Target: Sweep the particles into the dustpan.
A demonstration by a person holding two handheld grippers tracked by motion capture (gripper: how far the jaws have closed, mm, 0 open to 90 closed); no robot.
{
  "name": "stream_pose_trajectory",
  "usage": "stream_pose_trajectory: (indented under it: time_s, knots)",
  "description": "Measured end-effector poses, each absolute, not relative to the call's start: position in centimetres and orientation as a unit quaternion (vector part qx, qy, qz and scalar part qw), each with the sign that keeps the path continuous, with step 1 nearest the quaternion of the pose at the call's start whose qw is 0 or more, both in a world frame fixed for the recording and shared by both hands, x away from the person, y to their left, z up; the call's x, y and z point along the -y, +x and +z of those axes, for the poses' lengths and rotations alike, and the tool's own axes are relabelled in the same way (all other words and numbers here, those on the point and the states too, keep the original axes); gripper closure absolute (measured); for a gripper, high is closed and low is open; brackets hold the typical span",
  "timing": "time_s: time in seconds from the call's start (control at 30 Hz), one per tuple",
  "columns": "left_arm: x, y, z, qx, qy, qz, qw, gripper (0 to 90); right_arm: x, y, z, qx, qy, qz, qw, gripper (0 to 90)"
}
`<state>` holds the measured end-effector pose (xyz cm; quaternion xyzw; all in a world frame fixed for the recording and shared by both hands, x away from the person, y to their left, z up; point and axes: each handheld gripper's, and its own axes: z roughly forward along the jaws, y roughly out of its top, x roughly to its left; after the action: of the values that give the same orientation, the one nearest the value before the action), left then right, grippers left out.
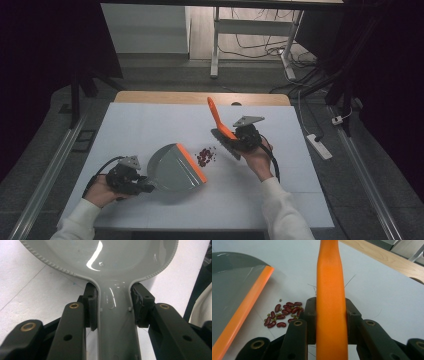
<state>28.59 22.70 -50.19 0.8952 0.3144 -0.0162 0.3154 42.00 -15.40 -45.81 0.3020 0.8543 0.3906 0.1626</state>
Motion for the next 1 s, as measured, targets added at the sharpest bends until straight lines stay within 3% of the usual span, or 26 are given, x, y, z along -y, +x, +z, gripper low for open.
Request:
stream_pose_trajectory:
  time_s: [1.0]
  knots:
    - [-21.3, 29.8, -50.8, -0.329, 0.898, -0.044, 0.290, 62.0, 12.6, 44.0, -48.0, -0.871, 0.312, 0.341, 0.166, 69.3]
